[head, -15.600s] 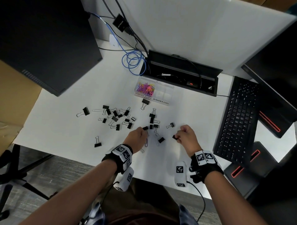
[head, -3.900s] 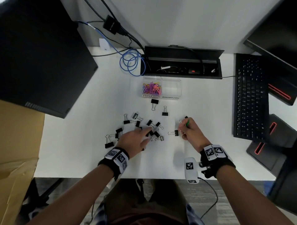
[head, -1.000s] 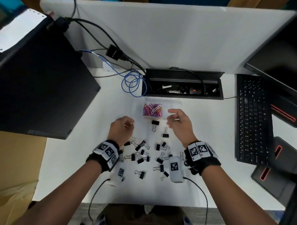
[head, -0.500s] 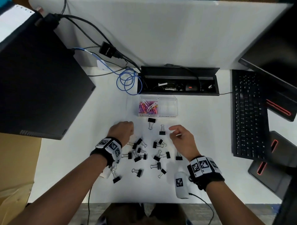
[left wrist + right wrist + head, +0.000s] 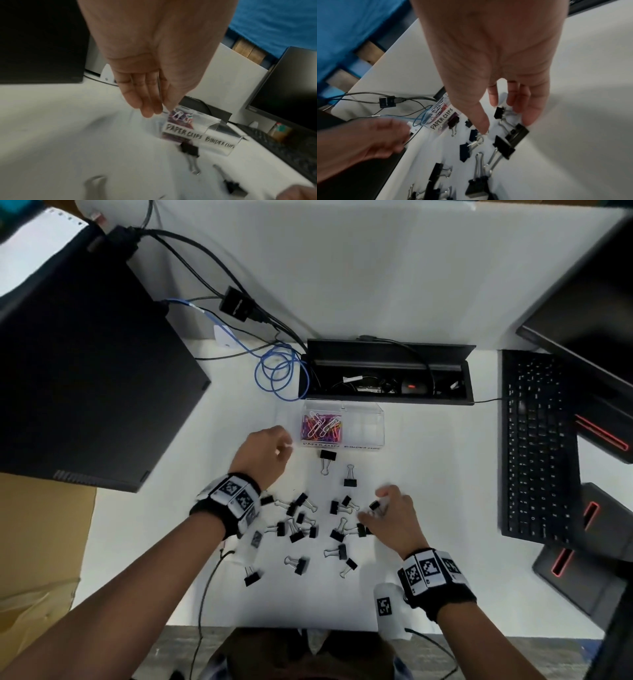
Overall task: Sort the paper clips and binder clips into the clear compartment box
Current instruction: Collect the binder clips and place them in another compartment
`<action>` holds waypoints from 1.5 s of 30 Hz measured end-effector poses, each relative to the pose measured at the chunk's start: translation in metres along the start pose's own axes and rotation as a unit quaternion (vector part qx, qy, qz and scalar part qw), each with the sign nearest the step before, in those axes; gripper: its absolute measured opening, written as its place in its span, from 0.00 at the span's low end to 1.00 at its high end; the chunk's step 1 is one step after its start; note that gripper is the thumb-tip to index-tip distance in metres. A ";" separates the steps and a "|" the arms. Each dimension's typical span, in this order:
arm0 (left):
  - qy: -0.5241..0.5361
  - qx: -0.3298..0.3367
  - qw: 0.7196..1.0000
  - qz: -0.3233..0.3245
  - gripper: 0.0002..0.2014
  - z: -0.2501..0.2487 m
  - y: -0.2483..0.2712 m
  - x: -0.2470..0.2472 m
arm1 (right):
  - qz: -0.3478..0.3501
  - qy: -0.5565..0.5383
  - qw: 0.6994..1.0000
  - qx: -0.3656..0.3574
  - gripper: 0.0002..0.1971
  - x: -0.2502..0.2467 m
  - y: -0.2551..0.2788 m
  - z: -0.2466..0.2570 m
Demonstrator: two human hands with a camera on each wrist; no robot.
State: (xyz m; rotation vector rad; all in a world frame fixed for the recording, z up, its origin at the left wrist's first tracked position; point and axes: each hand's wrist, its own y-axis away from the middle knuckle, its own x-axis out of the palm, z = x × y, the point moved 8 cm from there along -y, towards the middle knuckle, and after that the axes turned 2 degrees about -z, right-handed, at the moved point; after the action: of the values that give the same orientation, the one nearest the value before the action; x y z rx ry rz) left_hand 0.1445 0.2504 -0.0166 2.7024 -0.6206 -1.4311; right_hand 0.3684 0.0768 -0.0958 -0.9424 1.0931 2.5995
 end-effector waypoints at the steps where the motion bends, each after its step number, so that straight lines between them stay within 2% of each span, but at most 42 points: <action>1: -0.045 -0.006 0.999 0.014 0.04 0.014 0.009 -0.004 | 0.007 0.007 1.000 0.000 0.29 0.000 0.000 0.003; 2: -0.099 -0.023 0.994 0.040 0.04 0.030 0.018 -0.006 | 0.014 0.019 1.000 0.003 0.31 0.001 0.000 0.004; 4: -0.203 -0.086 0.967 0.129 0.13 0.067 0.043 -0.002 | 0.022 0.039 0.999 -0.010 0.32 0.004 -0.002 0.005; 6: -0.238 -0.152 0.936 0.210 0.25 0.097 0.071 0.007 | 0.027 0.055 0.998 -0.035 0.28 0.007 -0.004 0.008; 7: -0.223 -0.174 0.932 0.228 0.30 0.108 0.082 0.013 | 0.029 0.062 0.997 -0.045 0.25 0.008 -0.005 0.009; 10: -0.166 -0.205 0.939 0.218 0.41 0.126 0.104 0.022 | 0.023 0.062 0.996 -0.065 0.24 0.008 -0.007 0.014; 12: -0.140 -0.206 0.948 0.199 0.44 0.133 0.113 0.023 | 0.007 0.054 0.996 -0.069 0.24 0.006 -0.008 0.015; 14: -0.113 -0.187 0.958 0.186 0.38 0.135 0.118 0.026 | -0.001 0.040 0.997 -0.071 0.22 0.006 -0.010 0.012; 17: -0.056 -0.170 0.972 0.155 0.19 0.134 0.120 0.026 | -0.015 0.026 0.997 -0.074 0.17 0.004 -0.009 0.013; 19: -0.035 -0.153 0.981 0.115 0.11 0.131 0.118 0.022 | -0.034 0.009 0.997 -0.068 0.13 0.002 -0.010 0.011; 22: -0.026 -0.130 0.987 0.086 0.13 0.128 0.117 0.023 | -0.073 -0.006 0.995 -0.060 0.08 0.001 -0.013 0.013; 24: -0.039 -0.144 0.985 0.080 0.09 0.125 0.117 0.024 | -0.093 -0.015 0.994 -0.061 0.09 0.001 -0.014 0.015; 25: -0.065 -0.163 0.981 0.079 0.11 0.125 0.117 0.023 | -0.099 -0.025 0.993 -0.058 0.11 0.001 -0.014 0.016; 28: -0.146 -0.263 0.945 0.131 0.33 0.128 0.128 0.024 | -0.112 -0.025 0.992 -0.047 0.18 0.004 -0.012 0.018; 30: -0.141 -0.285 0.932 0.173 0.37 0.125 0.138 0.032 | -0.110 -0.011 0.992 -0.058 0.19 0.007 -0.010 0.022; 33: -0.102 -0.275 0.940 0.173 0.34 0.122 0.143 0.044 | -0.094 0.000 0.994 -0.061 0.15 0.013 -0.010 0.023; 35: -0.079 -0.255 0.952 0.147 0.27 0.119 0.138 0.044 | -0.094 0.017 0.993 -0.073 0.10 0.017 -0.010 0.028; 38: -0.064 -0.208 0.966 0.141 0.19 0.110 0.127 0.045 | -0.082 0.028 0.992 -0.090 0.05 0.024 -0.010 0.039; 40: -0.053 -0.204 0.967 0.146 0.22 0.112 0.123 0.048 | -0.069 0.031 0.992 -0.103 0.05 0.027 -0.008 0.045; 43: 0.001 -0.240 0.963 0.123 0.30 0.117 0.120 0.043 | -0.085 0.007 0.987 -0.137 0.06 0.021 0.000 0.052; 45: 0.051 -0.242 0.964 0.096 0.25 0.117 0.118 0.037 | -0.094 -0.039 0.984 -0.145 0.07 0.013 0.005 0.052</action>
State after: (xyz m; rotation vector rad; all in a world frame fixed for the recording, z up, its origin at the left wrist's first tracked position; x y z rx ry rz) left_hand 0.0304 0.1477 -0.0898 2.2502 -0.4377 -1.1973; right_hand 0.3307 0.1078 -0.0737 -0.9384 0.5852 2.6536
